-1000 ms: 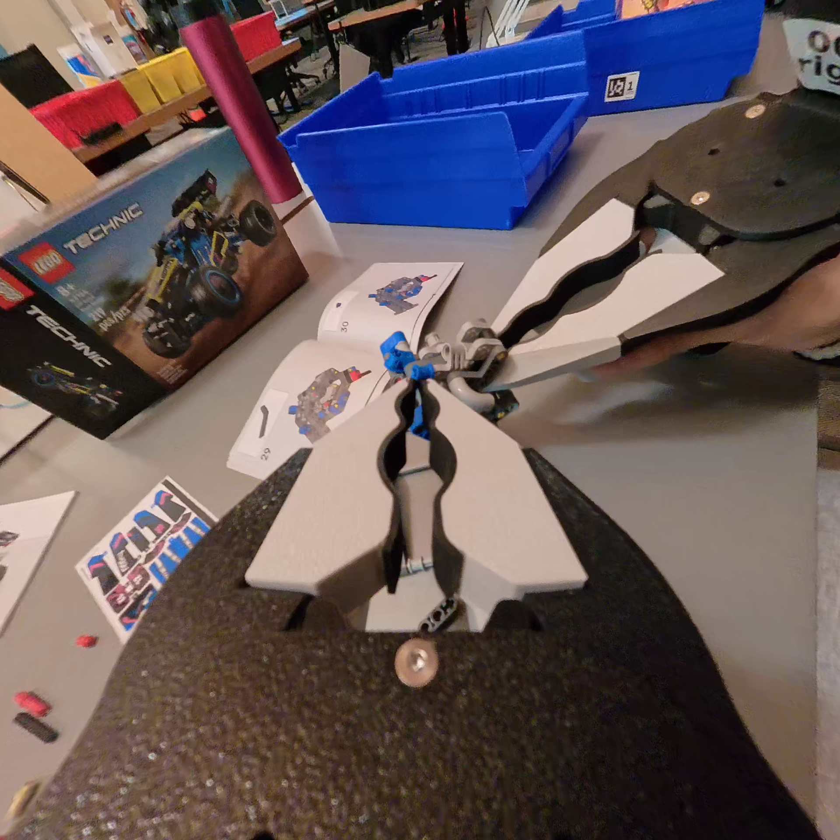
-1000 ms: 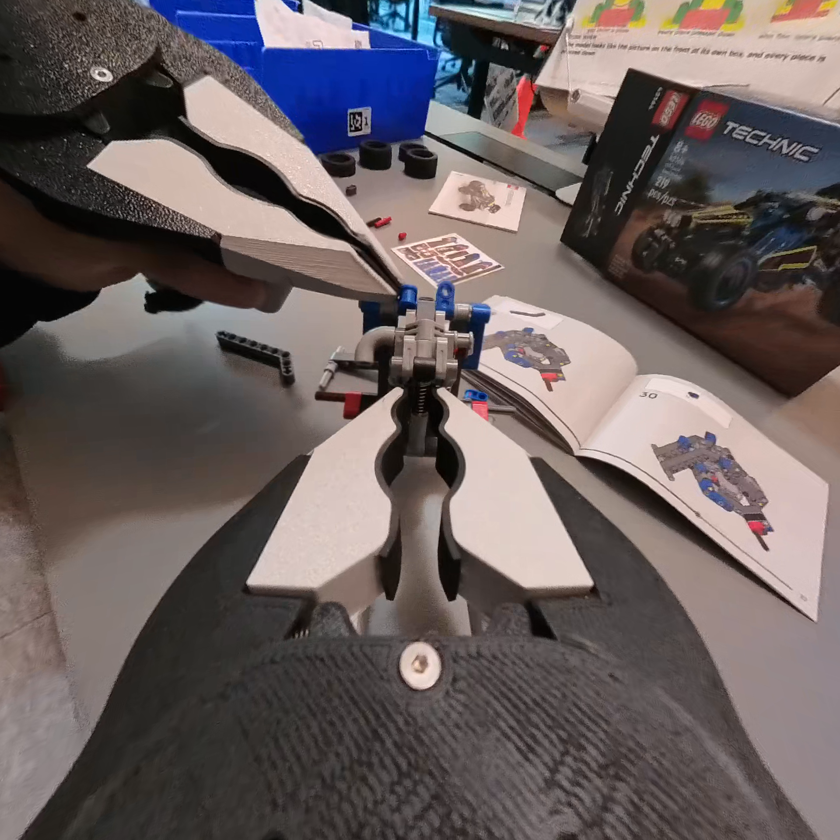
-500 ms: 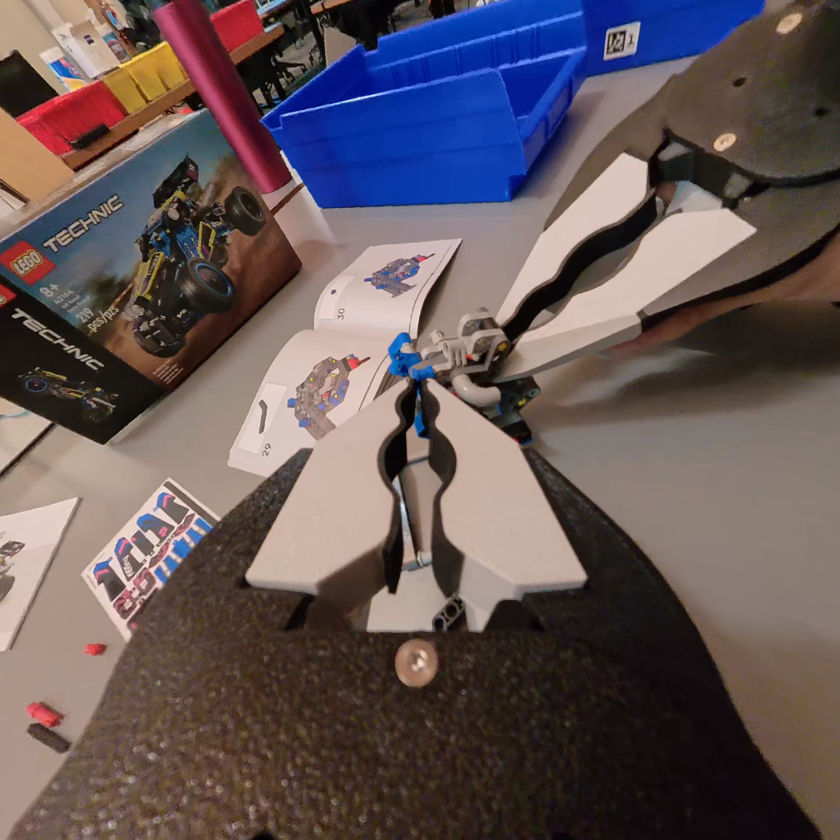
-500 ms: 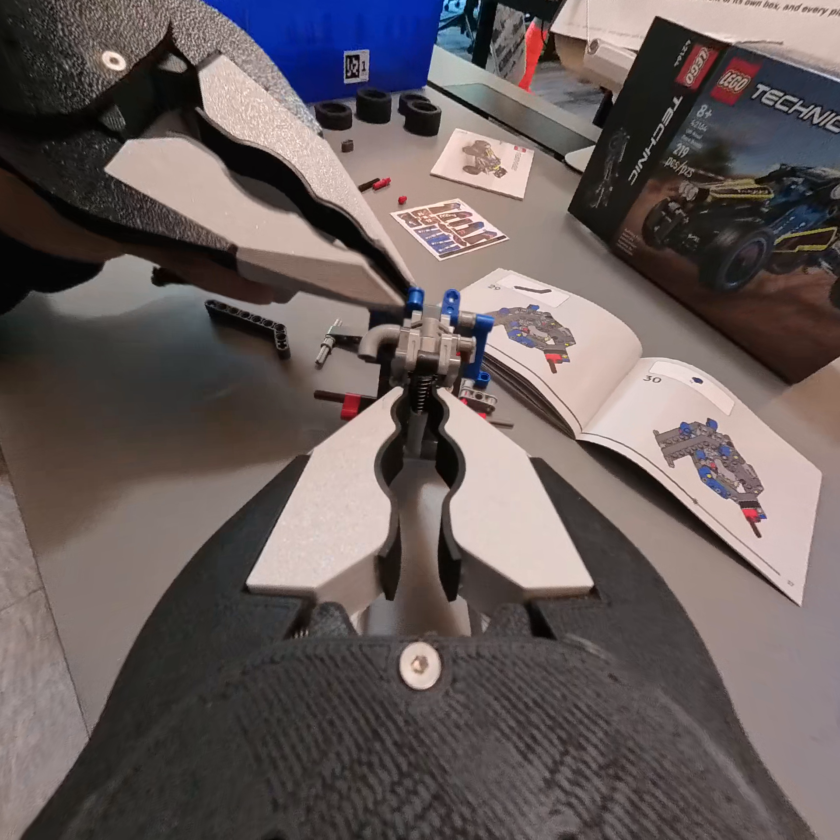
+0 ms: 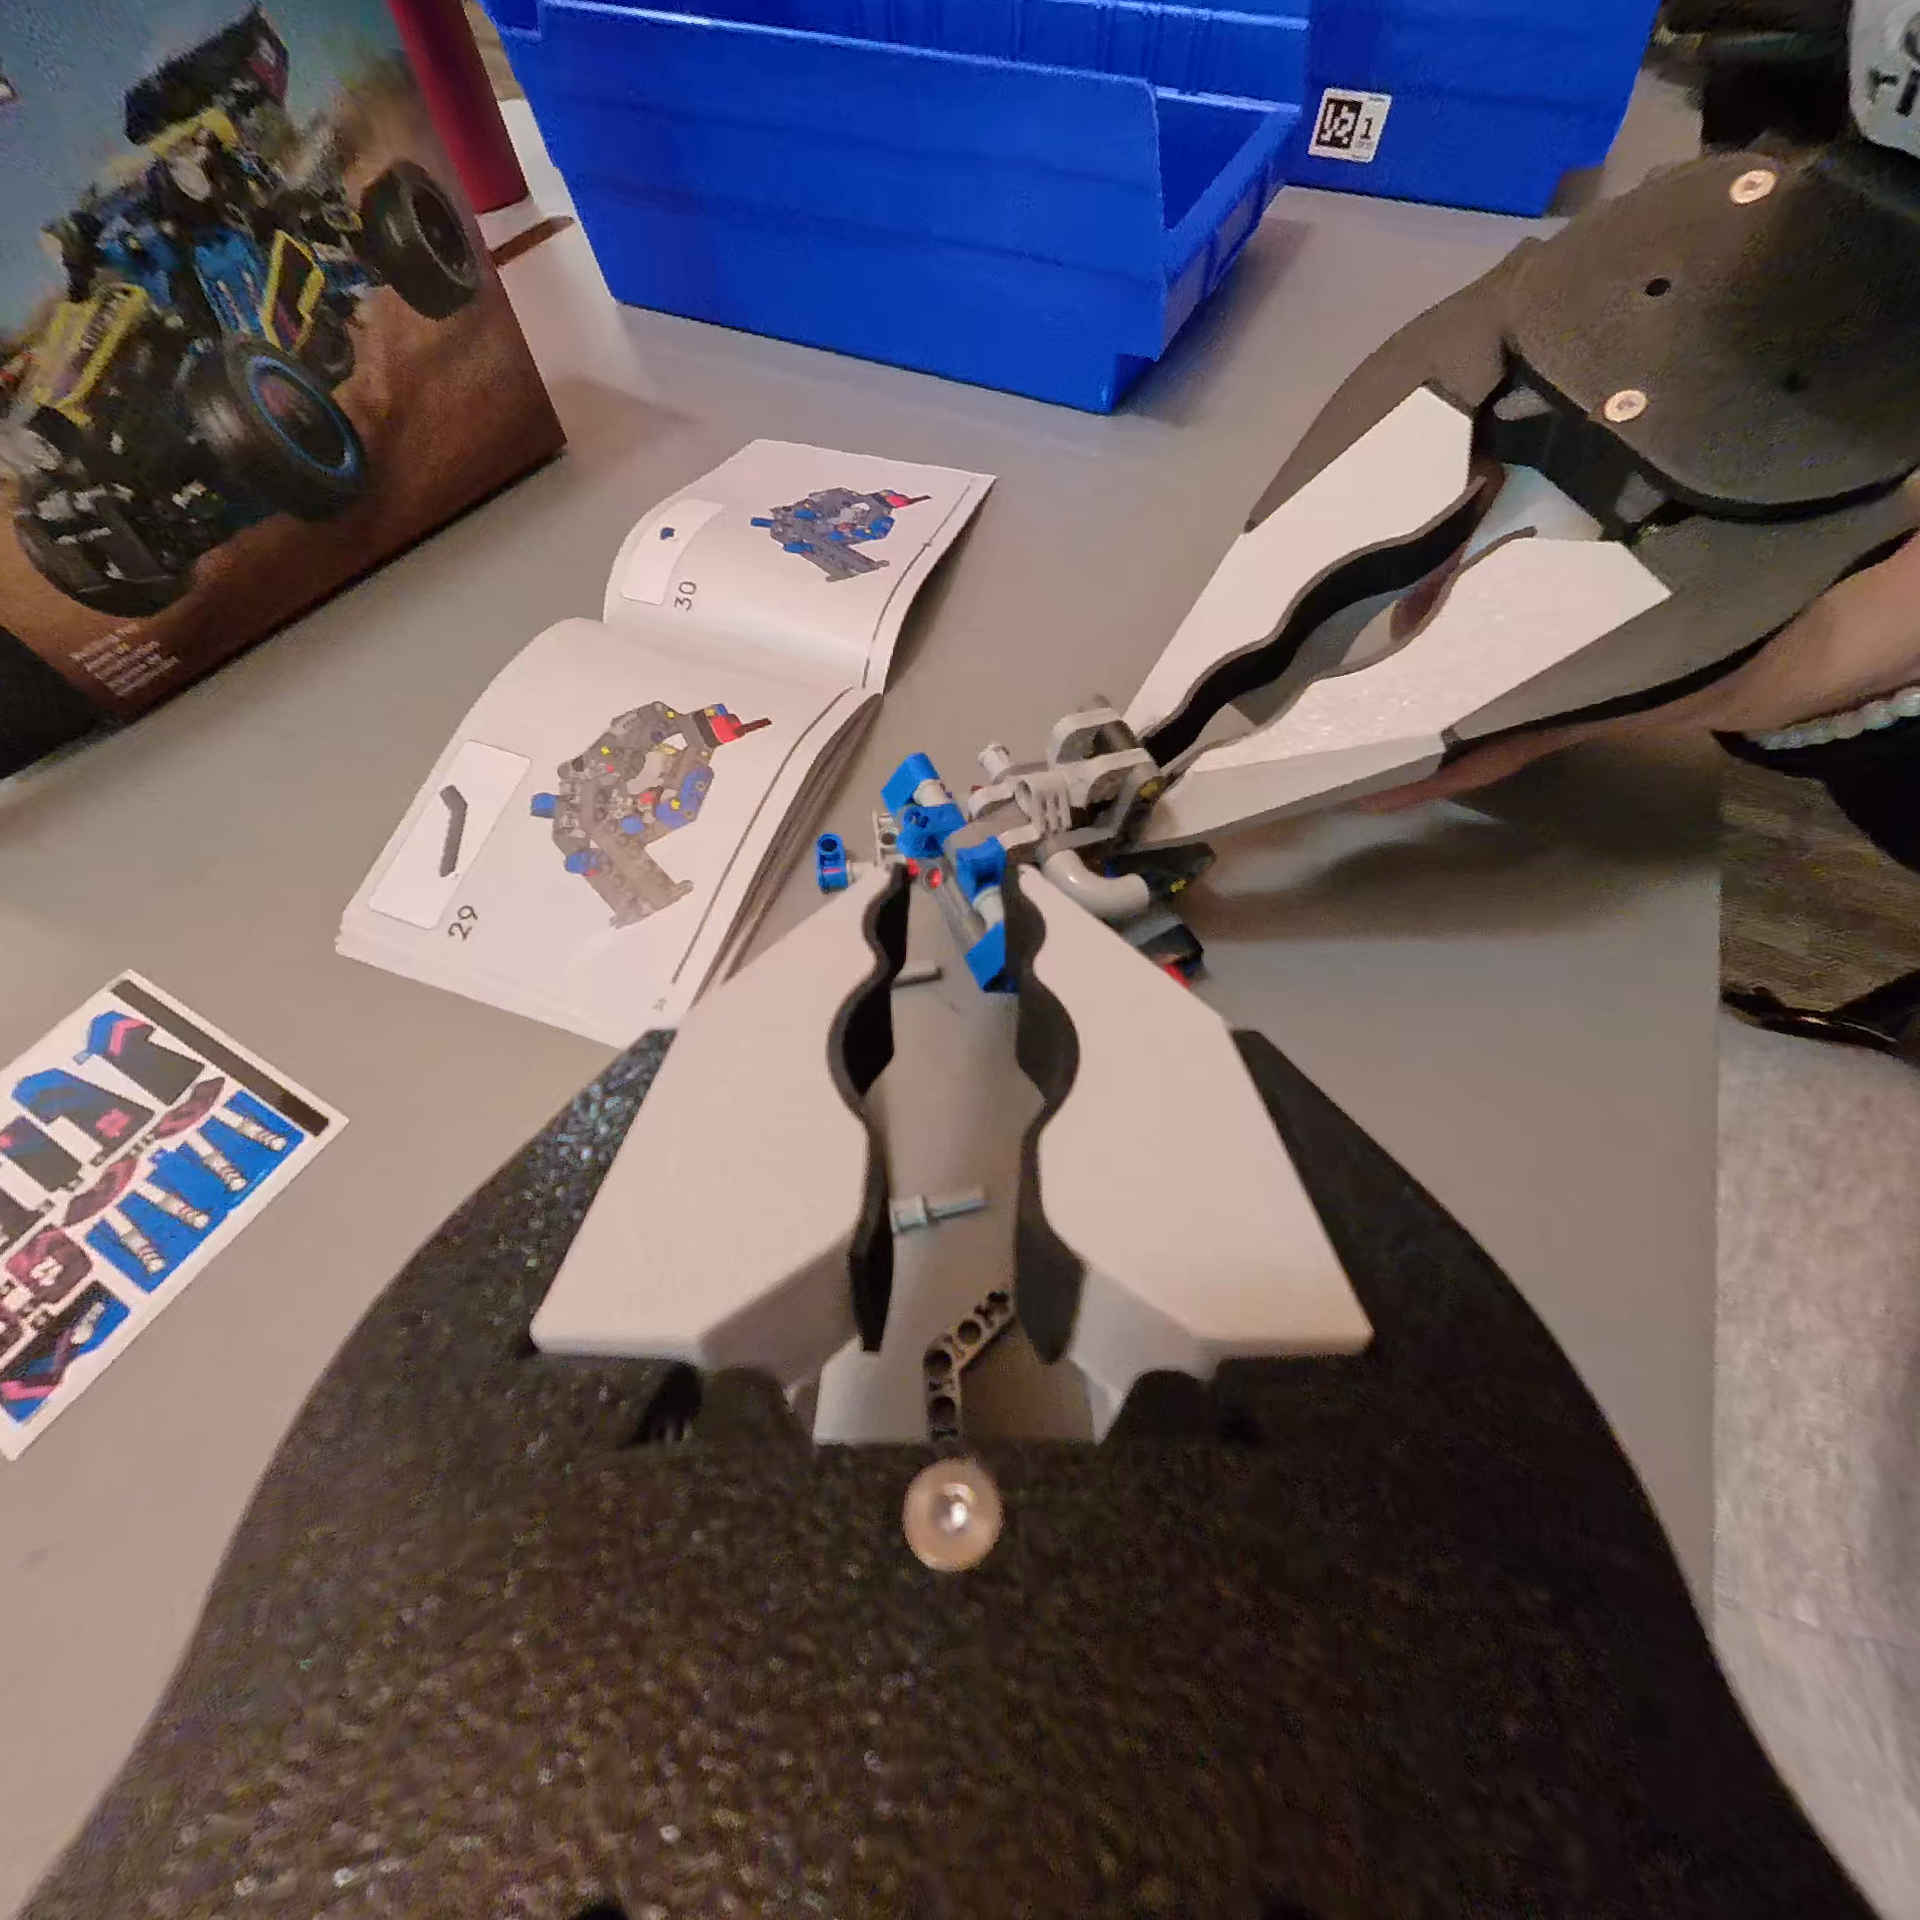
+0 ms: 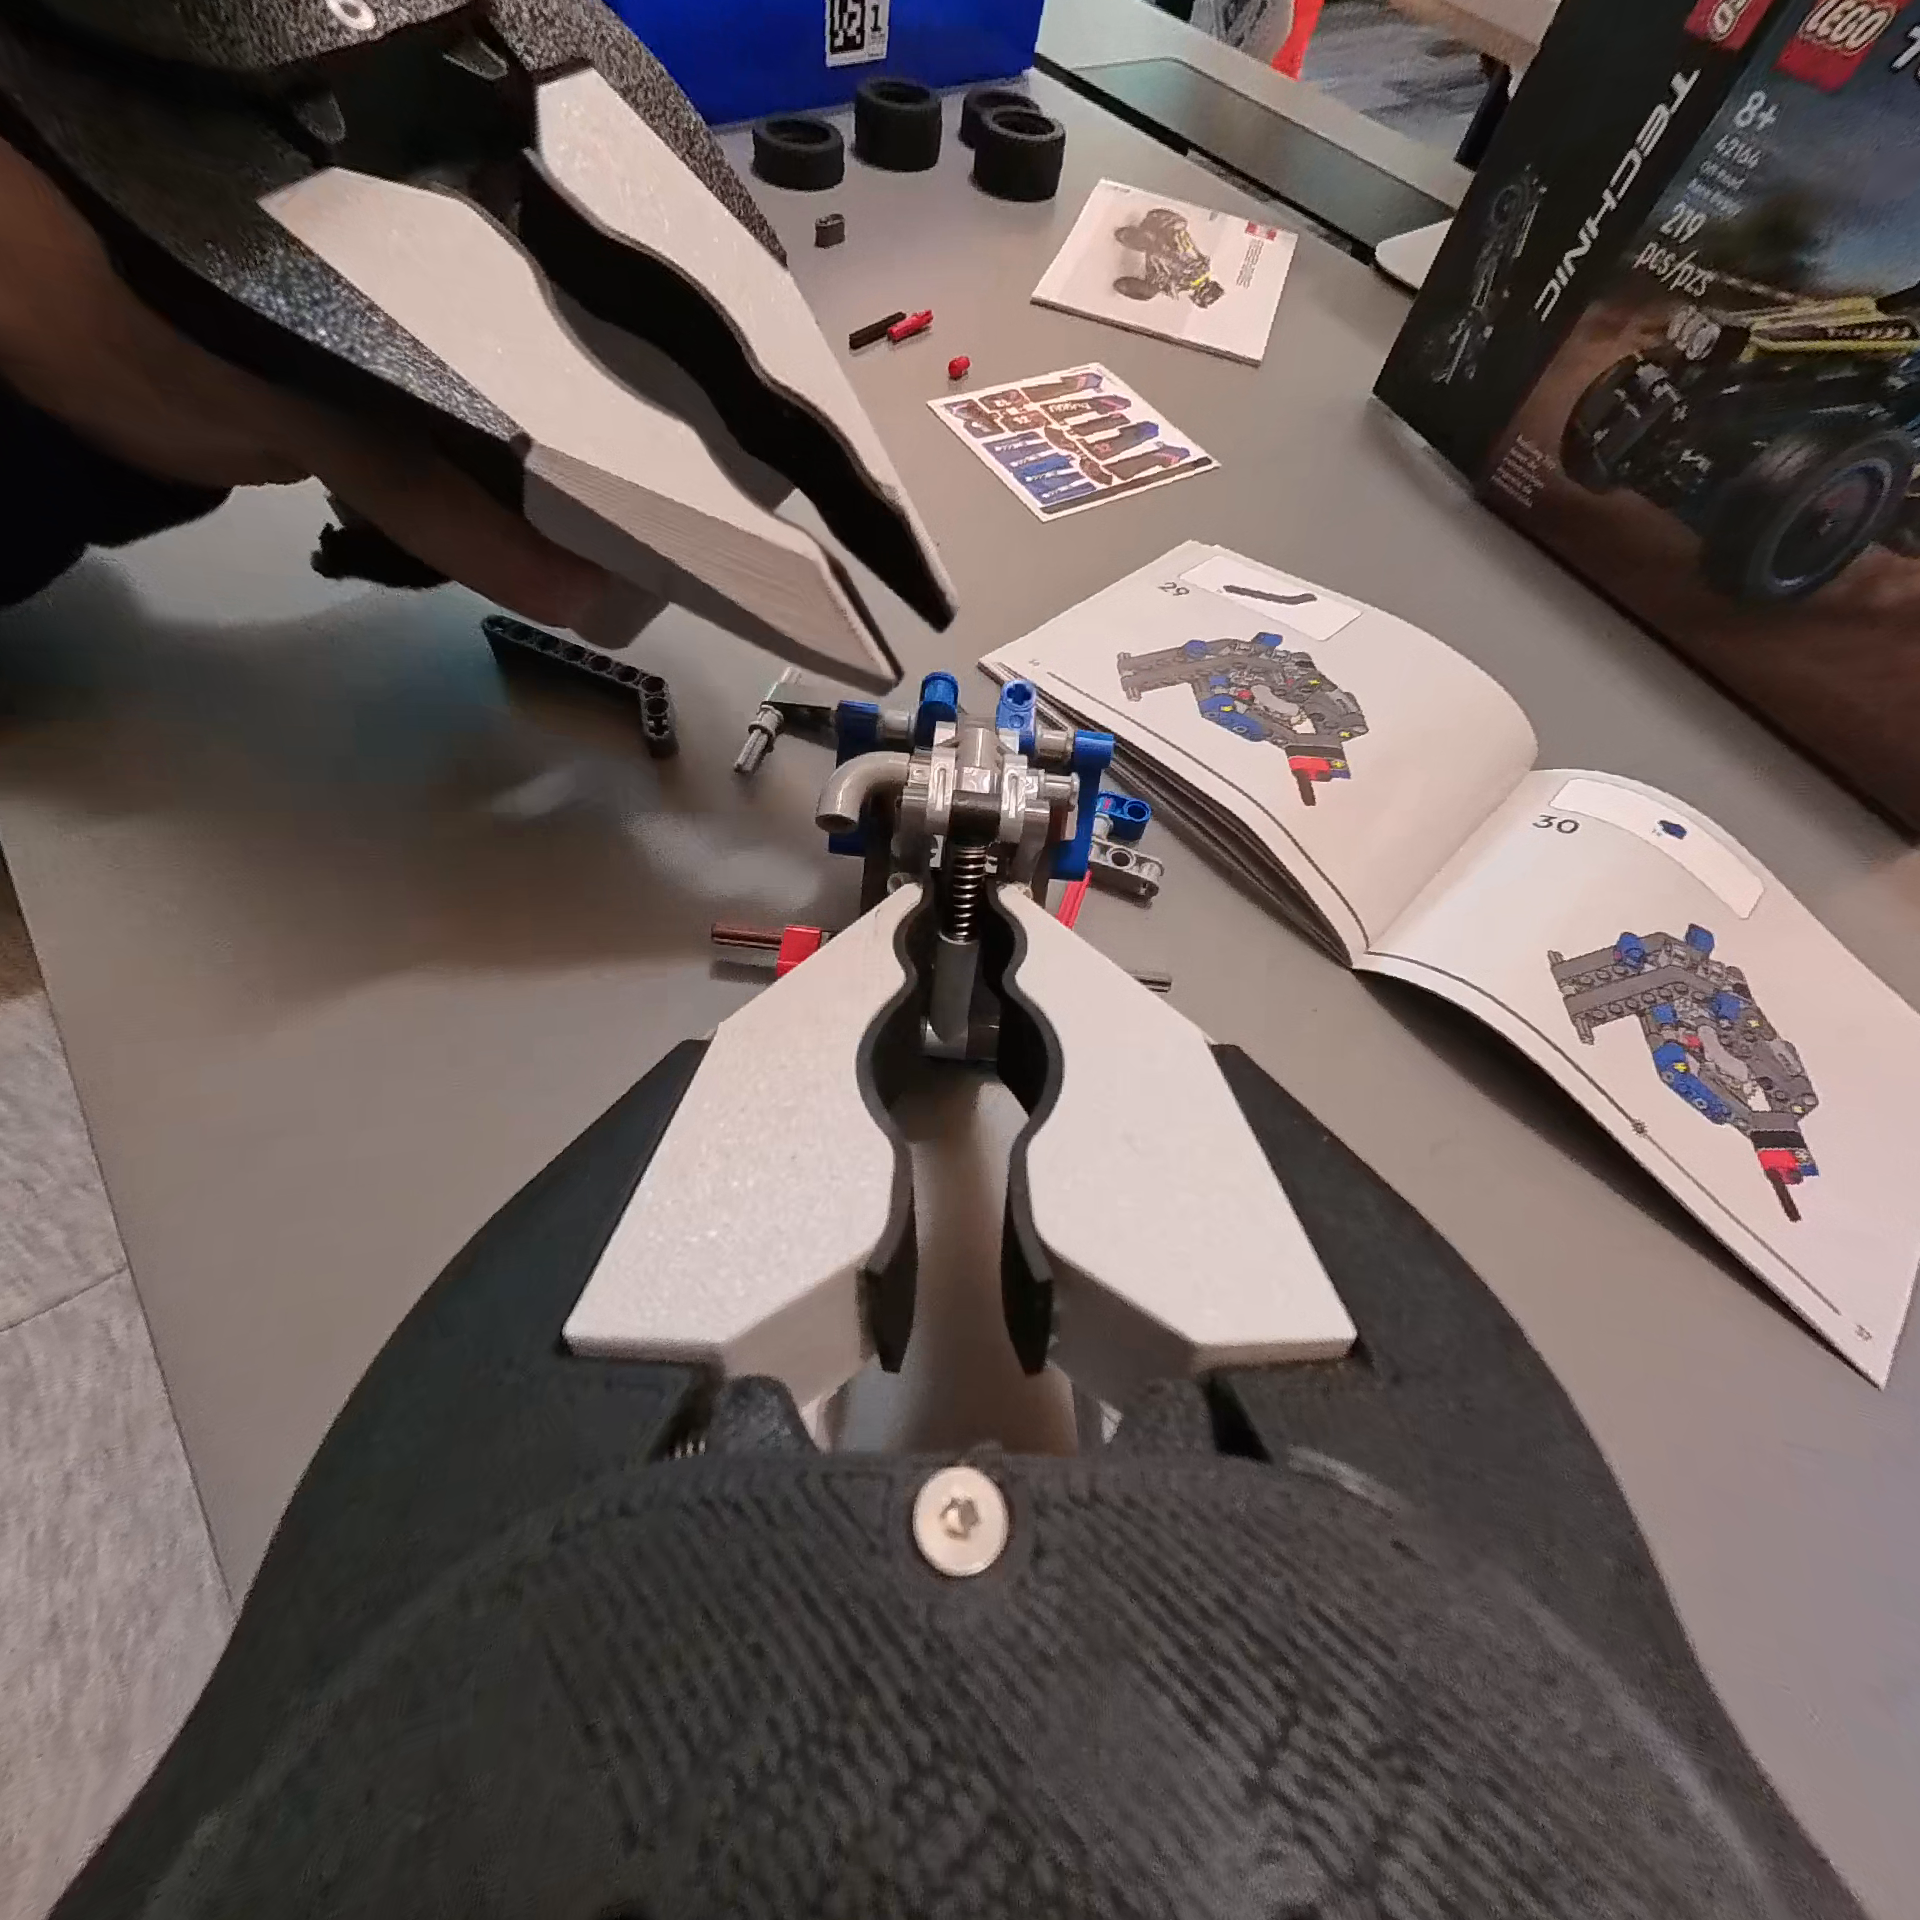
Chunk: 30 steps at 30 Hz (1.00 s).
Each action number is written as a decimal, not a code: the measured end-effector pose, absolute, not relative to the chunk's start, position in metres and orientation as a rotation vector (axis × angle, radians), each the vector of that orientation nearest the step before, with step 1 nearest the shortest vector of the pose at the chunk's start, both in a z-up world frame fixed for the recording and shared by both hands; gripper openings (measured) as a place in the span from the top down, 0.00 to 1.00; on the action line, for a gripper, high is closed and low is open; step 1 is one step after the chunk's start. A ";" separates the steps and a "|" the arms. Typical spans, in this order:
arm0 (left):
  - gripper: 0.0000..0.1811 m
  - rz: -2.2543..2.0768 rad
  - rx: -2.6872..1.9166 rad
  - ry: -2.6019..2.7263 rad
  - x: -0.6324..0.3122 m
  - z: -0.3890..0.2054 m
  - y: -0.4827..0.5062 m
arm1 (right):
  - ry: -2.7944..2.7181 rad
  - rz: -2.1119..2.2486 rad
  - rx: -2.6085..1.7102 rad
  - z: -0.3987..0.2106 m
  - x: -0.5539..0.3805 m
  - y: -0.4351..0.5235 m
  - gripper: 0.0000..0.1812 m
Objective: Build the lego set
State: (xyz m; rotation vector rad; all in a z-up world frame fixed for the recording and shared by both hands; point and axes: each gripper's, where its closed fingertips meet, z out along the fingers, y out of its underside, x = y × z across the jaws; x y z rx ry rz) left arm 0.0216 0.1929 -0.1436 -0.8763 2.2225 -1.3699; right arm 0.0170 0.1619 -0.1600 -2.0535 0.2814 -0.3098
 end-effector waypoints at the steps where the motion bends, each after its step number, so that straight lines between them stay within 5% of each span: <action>1: 0.92 -1.377 -0.887 2.227 0.021 -0.144 0.192 | 0.281 -0.311 -2.053 -0.160 0.017 0.162 0.97; 18: 0.96 -1.342 -0.933 2.361 0.011 -0.162 0.189 | 0.138 -0.285 -2.105 -0.163 0.004 0.164 0.97; 25: 0.93 -1.317 -0.977 2.491 0.001 -0.173 0.198 | -0.049 -0.398 -2.129 -0.127 0.049 0.126 0.89; 30: 0.87 -1.319 -0.980 2.506 0.001 -0.168 0.209 | -0.212 -0.463 -2.167 -0.163 0.107 0.156 0.80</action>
